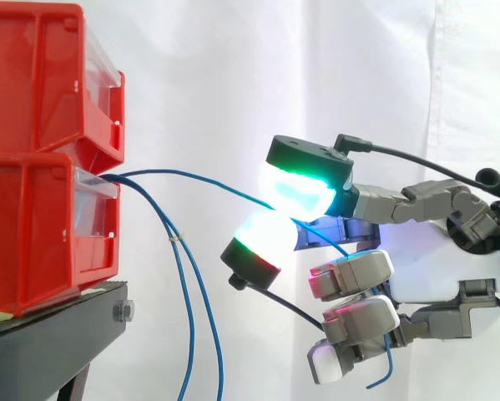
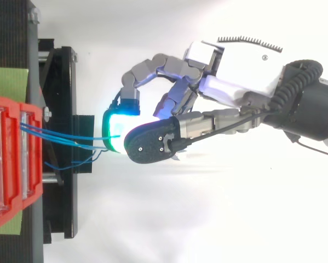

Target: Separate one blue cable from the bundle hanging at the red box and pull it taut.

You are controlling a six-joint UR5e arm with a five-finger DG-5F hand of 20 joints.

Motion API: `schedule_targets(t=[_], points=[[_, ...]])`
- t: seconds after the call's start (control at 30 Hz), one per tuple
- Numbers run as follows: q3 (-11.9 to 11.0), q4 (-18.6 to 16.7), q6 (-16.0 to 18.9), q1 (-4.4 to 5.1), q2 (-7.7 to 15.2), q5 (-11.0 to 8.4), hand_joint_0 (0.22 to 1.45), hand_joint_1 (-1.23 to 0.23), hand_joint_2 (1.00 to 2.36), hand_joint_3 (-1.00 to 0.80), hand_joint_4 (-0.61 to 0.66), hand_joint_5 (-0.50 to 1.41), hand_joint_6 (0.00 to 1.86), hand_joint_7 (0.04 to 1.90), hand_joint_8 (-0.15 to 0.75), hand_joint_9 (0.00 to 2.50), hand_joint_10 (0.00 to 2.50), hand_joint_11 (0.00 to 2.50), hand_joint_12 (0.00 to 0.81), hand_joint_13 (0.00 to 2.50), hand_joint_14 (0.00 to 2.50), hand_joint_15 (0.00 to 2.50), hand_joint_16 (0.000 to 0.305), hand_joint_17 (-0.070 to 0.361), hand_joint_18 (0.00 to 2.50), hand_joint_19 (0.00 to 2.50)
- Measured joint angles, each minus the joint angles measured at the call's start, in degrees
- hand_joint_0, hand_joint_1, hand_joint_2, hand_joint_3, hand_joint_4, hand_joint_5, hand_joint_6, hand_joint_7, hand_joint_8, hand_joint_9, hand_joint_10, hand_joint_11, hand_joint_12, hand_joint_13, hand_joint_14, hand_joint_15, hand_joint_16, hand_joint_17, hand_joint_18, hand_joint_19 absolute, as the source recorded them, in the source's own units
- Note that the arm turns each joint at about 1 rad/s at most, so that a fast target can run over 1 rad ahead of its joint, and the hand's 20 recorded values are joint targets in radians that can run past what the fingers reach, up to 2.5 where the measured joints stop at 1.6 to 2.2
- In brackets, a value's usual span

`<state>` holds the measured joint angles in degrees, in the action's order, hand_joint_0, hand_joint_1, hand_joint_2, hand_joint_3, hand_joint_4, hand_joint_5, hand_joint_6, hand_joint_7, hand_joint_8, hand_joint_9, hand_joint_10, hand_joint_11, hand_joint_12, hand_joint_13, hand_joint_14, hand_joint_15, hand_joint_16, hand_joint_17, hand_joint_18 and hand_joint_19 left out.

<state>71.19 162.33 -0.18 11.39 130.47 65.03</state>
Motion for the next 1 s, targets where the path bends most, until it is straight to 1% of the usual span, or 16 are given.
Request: schedule_targets(t=[0.33, 1.0], points=[[0.0, 0.0, 0.0, 0.01, 0.0, -0.01, 0.74, -0.67, 1.02, -0.26, -0.18, -0.25, 0.95, 1.14, 0.217, 1.33, 0.14, 1.64, 0.294, 1.33, 0.02, 1.24, 0.044, 0.100, 0.75, 0.67], [0.0, 0.0, 0.0, 0.04, 0.0, 0.00, 0.74, -0.67, 1.02, -0.26, -0.19, -0.24, 0.95, 1.14, 0.212, 1.35, 0.11, 1.67, 0.288, 1.32, 0.03, 1.26, 0.045, 0.101, 0.75, 0.68]])
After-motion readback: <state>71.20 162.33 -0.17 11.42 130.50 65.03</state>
